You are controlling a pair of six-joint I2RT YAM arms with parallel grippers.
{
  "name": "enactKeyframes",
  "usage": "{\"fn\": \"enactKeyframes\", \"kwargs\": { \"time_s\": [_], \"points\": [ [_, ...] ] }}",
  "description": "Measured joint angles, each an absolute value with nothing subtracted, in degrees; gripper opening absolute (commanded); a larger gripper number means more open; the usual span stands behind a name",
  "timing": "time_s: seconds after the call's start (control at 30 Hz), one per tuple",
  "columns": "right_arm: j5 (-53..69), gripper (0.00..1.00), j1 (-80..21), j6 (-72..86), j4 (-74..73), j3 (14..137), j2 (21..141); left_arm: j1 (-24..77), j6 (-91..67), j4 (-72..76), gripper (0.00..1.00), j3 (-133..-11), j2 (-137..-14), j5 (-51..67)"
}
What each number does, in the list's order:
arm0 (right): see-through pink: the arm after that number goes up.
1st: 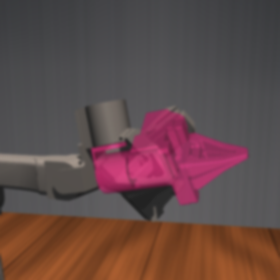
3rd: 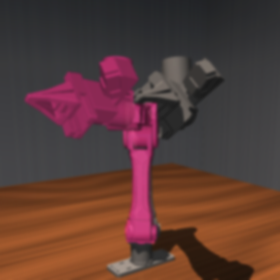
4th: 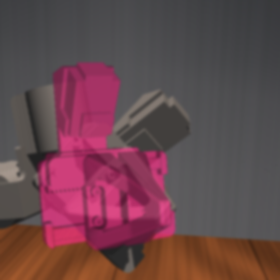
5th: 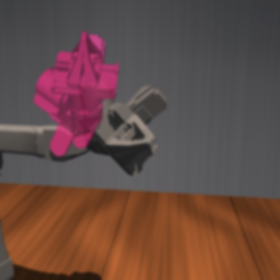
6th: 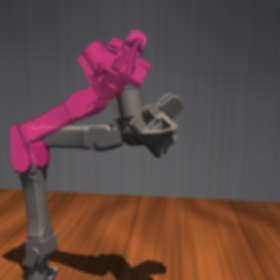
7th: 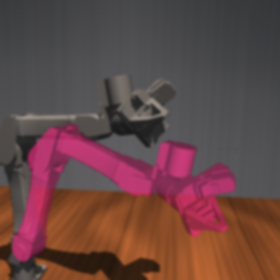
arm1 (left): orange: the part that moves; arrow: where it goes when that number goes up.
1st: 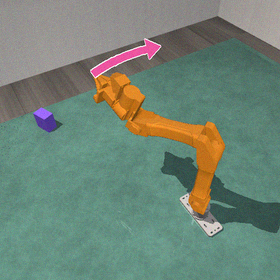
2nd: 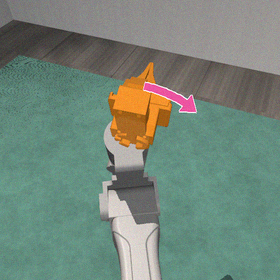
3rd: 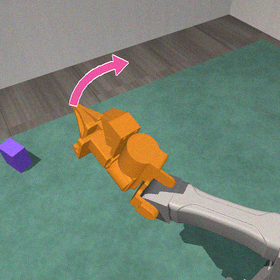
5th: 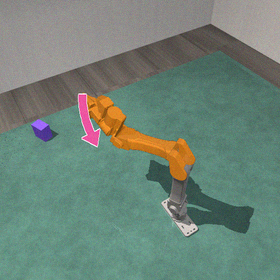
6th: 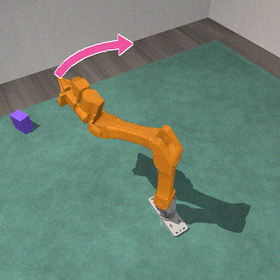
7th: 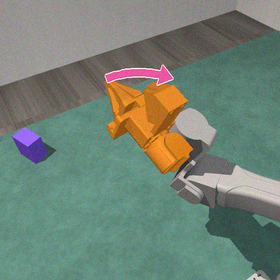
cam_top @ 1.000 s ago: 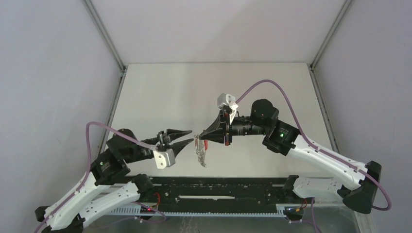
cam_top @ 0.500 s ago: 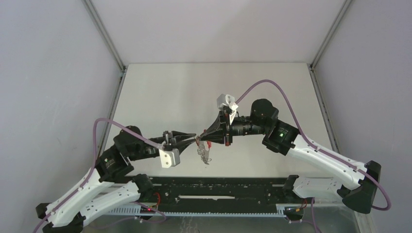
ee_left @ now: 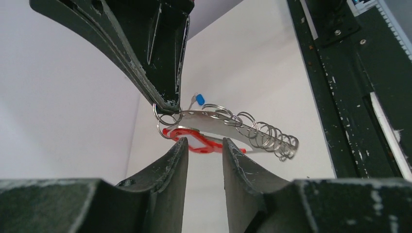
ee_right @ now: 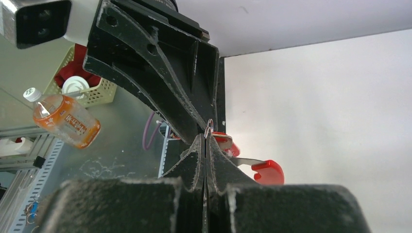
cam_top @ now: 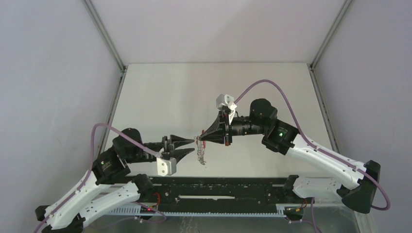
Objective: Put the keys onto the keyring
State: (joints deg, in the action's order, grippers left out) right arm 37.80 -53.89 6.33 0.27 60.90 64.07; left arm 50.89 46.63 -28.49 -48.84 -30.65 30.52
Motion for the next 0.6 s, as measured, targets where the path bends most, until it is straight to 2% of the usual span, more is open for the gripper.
{"fn": "enactKeyframes", "kwargs": {
  "time_s": [0.13, 0.23, 0.3, 0.6],
  "points": [
    [37.8, 0.0, -53.76, 6.28, -0.89, 60.9, 64.1, 50.89, 44.93, -28.29, 0.31, -48.84, -30.63, 31.81],
    [37.87, 0.0, -53.69, 6.28, -1.26, 60.9, 64.1, 50.89, 42.17, -27.07, 0.15, -48.84, -31.77, 31.83],
    [38.04, 0.0, -53.65, 6.28, -1.43, 60.9, 64.1, 50.89, 40.58, -26.35, 0.1, -48.86, -32.77, 31.64],
    [39.05, 0.0, -53.28, 6.17, -1.5, 60.9, 64.1, 50.89, 38.41, -24.95, 0.01, -48.86, -33.21, 29.98]
  ]
}}
